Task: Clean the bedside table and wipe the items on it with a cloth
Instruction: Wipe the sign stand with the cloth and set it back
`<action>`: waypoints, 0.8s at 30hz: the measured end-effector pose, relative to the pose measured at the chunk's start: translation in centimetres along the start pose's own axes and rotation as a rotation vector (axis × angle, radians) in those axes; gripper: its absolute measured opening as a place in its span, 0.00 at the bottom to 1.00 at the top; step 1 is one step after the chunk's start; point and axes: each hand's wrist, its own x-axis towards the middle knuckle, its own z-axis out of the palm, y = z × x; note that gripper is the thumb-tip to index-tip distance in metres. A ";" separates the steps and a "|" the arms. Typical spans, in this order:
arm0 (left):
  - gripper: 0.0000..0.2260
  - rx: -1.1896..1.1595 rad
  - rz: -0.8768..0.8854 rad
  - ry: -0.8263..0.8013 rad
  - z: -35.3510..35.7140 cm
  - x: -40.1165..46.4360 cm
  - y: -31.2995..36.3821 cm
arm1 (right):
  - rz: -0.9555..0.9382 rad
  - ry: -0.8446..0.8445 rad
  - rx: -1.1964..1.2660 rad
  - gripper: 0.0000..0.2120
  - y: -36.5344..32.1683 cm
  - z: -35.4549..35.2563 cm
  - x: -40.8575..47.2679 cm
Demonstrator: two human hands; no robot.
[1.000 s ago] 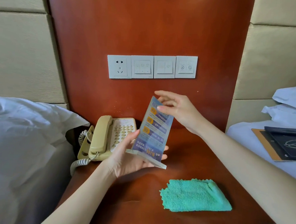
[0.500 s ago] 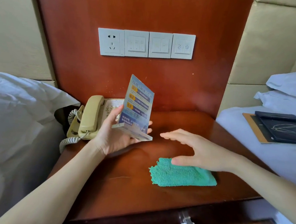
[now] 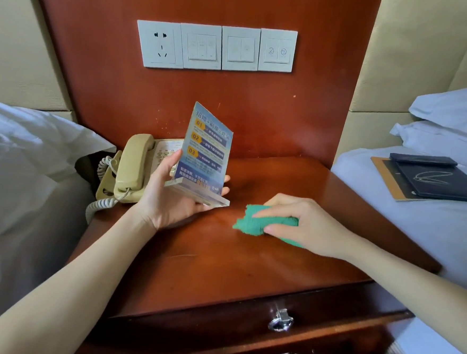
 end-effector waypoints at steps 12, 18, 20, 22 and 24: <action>0.46 -0.088 -0.045 -0.098 0.1 1.0 -0.8 | -0.003 0.727 0.064 0.16 -1.0 -1.0 13.1; 0.46 0.010 -0.086 -0.087 -0.4 1.3 -1.2 | -0.027 0.717 0.178 0.17 -0.2 1.6 14.0; 0.45 0.025 -0.074 -0.084 -0.4 1.5 -1.3 | -0.089 0.633 0.166 0.19 -0.4 1.8 13.2; 0.44 0.026 -0.065 -0.067 -0.2 1.7 -1.4 | -0.152 0.545 0.132 0.19 -0.9 2.0 12.3; 0.42 0.018 -0.056 -0.059 -0.3 1.9 -1.5 | -0.215 0.457 0.123 0.19 -1.6 2.4 11.6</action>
